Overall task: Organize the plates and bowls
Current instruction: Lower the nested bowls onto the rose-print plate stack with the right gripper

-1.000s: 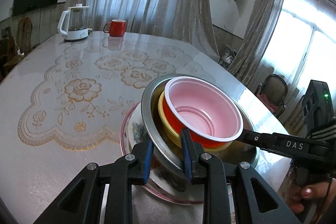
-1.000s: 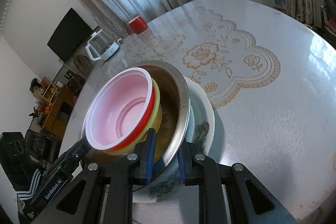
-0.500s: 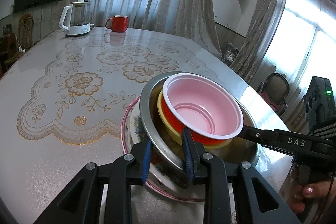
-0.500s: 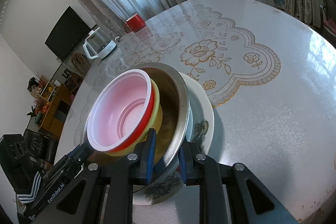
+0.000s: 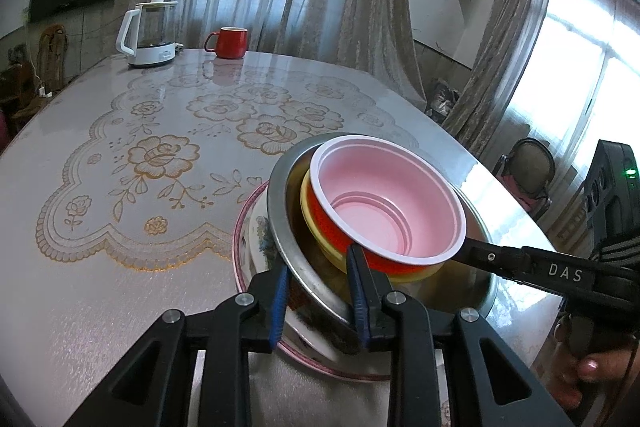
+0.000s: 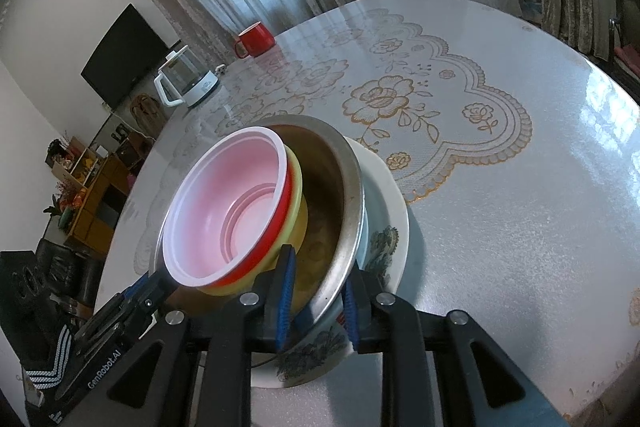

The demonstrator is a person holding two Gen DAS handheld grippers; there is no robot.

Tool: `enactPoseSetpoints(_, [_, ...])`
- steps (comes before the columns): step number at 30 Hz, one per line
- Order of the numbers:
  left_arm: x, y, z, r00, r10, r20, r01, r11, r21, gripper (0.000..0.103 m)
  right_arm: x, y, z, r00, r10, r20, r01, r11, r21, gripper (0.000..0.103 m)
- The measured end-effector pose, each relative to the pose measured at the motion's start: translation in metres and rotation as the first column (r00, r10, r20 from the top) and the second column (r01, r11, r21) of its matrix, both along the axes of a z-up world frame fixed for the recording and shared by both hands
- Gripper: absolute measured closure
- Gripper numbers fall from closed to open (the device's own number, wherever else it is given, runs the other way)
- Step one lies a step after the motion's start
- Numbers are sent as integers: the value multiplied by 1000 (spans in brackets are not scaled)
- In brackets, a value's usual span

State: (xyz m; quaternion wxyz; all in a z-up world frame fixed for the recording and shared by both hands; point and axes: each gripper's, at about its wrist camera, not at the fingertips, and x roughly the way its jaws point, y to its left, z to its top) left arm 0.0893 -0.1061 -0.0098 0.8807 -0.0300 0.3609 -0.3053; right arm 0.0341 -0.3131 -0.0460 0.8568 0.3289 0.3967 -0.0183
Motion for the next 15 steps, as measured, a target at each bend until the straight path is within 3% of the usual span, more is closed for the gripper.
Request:
enactPoseSetpoints(8, [-3, 1, 0, 1000, -6, -12, 6, 1000, -7, 74, -1, 0, 1, 1000, -3, -4, 3, 1000, -1, 81])
enactPoseSetpoints(15, [-12, 0, 2, 1000, -13, 5, 13, 1000, 8, 64, -2, -1, 0, 1000, -11, -4, 11, 1000, -2, 80])
